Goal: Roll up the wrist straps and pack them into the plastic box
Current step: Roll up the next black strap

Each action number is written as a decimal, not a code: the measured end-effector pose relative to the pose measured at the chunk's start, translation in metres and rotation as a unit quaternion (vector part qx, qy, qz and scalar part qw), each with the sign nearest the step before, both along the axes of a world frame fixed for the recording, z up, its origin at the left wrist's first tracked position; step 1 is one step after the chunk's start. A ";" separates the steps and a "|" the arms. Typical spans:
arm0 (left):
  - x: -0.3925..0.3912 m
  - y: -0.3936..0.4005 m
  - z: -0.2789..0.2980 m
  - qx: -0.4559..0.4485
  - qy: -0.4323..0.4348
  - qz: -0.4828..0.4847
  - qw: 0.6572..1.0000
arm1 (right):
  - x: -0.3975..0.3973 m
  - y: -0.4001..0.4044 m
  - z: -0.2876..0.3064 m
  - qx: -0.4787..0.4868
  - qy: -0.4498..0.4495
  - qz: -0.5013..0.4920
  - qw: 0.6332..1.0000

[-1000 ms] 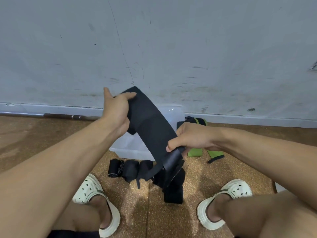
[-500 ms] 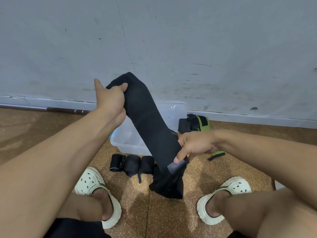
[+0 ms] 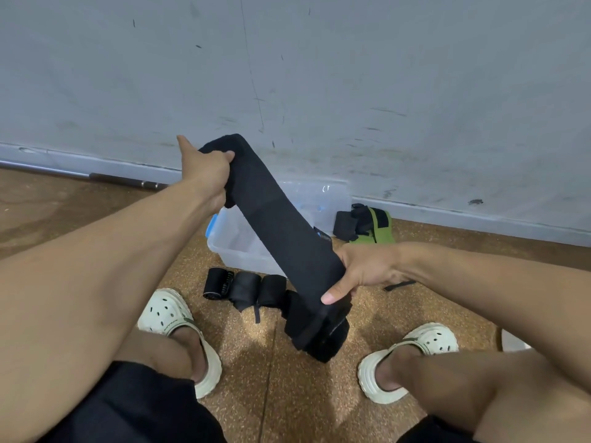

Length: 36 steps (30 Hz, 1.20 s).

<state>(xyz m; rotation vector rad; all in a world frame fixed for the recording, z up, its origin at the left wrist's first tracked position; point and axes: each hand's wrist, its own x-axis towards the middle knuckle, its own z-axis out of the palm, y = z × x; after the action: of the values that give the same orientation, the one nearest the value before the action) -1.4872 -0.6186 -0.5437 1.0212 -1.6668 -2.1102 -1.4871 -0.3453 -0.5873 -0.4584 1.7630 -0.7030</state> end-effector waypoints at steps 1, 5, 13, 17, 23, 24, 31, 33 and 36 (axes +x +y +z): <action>0.000 -0.001 0.000 0.002 0.002 0.000 1.000 | -0.001 0.000 -0.001 0.007 0.014 -0.011 1.000; -0.003 0.000 0.002 0.017 0.022 -0.013 1.000 | -0.003 0.001 -0.008 0.009 0.052 -0.060 0.997; -0.002 0.009 0.015 0.015 0.077 -0.035 0.996 | -0.015 0.007 -0.011 0.069 0.056 0.017 0.996; 0.011 0.036 0.024 -0.077 0.095 -0.124 0.985 | -0.028 0.013 0.000 0.106 0.101 0.039 0.988; 0.030 0.061 0.023 -0.144 0.110 -0.252 0.951 | -0.041 0.019 0.024 -0.054 0.148 -0.240 0.958; 0.031 0.063 0.025 -0.147 0.107 -0.267 0.946 | -0.043 0.018 0.029 -0.090 0.124 -0.284 0.947; 0.040 0.073 0.029 -0.137 0.080 -0.373 0.914 | -0.034 0.001 0.053 -0.271 -0.001 -0.400 0.875; 0.040 0.074 0.026 -0.153 0.068 -0.387 0.907 | -0.032 -0.002 0.057 -0.296 0.003 -0.431 0.852; 0.039 0.074 0.022 -0.171 0.044 -0.411 0.894 | -0.030 -0.004 0.061 -0.321 -0.009 -0.446 0.835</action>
<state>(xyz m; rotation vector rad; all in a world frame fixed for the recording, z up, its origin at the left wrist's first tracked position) -1.4486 -0.5444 -0.5212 0.0790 -2.6008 -2.0811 -1.5176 -0.3497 -0.5259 -0.0160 1.6396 -1.9870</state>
